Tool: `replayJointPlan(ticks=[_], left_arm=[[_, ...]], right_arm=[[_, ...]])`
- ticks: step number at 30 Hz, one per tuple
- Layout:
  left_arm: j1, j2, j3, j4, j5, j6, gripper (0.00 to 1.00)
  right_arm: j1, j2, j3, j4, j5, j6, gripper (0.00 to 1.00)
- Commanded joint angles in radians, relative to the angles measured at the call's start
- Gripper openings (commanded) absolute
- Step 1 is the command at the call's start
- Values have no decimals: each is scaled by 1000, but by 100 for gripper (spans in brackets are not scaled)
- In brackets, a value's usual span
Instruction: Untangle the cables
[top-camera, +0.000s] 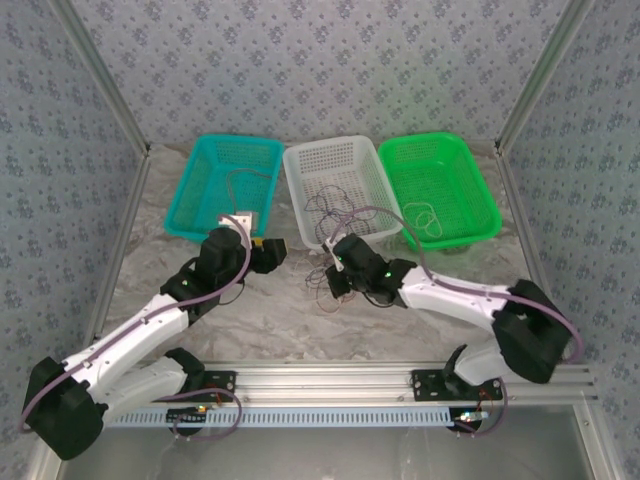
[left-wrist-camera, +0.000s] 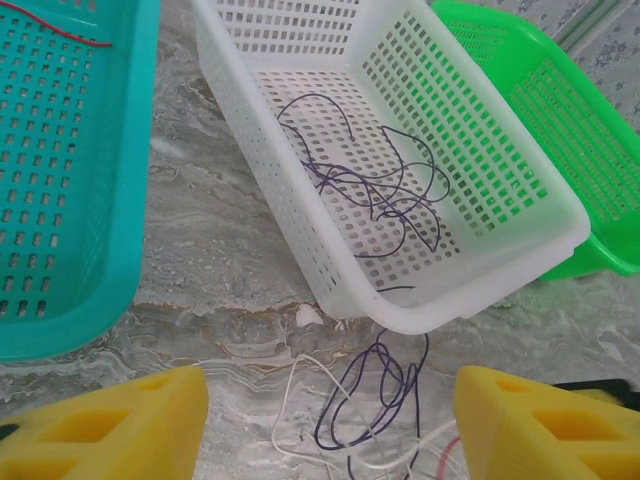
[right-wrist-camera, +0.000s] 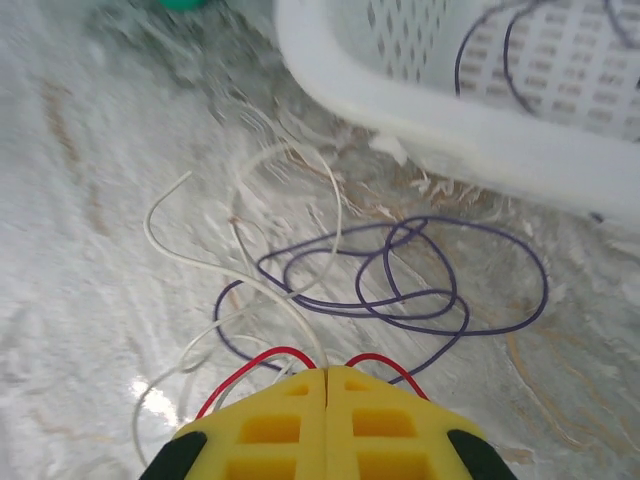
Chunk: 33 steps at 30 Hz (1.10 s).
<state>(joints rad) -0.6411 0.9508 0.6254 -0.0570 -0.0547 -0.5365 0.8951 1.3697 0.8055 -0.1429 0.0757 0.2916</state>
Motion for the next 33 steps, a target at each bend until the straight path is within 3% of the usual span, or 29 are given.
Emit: replayJointPlan(ticks=[1,15,20,27,33], left_arm=[[8,4,-5,9,-7,10,66],[8,254,23,88,161,13,64],[9,283,-15,316,335,-46,60],[-12,259,-90,520,412,-155,62],[-79,279,-121,651,379,-309,62]], right_arm=[[12,-106,-40,-27,24,-25,0],[-28,-398,-208,0,31,11,0],[-42,-445,-247,18,32,25,0],[-42,-446,-265,71,53,47,0],[-40,-446,-261,108,84,52,0]])
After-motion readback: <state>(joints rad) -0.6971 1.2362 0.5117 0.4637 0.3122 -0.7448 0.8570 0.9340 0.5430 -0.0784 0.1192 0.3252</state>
